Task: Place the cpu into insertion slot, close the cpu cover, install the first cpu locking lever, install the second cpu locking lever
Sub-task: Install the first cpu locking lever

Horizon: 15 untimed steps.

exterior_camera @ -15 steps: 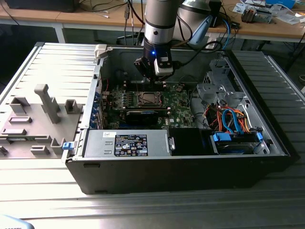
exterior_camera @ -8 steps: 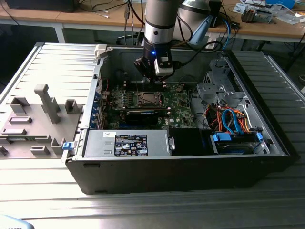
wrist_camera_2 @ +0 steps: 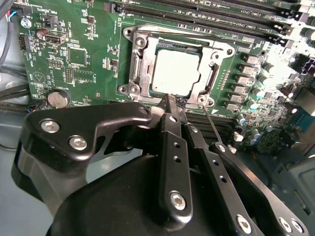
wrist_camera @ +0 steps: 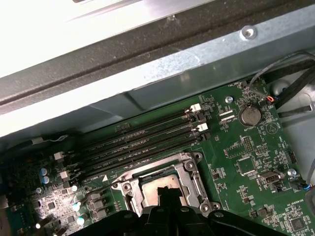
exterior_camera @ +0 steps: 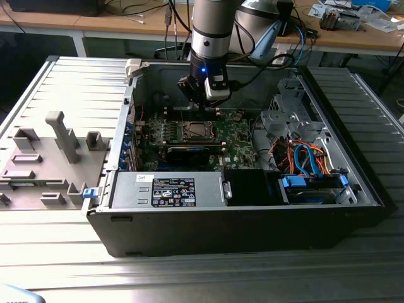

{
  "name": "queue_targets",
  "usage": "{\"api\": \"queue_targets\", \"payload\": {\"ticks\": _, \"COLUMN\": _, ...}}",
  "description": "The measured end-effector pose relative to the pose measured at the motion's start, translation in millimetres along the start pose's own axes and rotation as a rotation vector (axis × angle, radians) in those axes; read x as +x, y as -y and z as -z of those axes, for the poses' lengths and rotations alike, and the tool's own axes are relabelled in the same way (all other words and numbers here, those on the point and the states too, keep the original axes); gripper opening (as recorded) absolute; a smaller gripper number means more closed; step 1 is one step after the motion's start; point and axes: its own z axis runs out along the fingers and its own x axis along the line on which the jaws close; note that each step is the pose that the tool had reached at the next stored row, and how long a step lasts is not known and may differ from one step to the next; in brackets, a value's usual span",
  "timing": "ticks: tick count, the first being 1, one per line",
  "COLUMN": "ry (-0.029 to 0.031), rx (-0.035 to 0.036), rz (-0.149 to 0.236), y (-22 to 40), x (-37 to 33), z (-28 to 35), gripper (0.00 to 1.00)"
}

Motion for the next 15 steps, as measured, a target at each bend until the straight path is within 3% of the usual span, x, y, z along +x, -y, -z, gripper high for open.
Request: {"api": "queue_targets", "payload": {"ticks": 15, "ry": -0.0006, "rx": 0.0005, "rz": 0.013, "y": 0.0, "x": 0.0, "z": 0.0, "gripper": 0.11}}
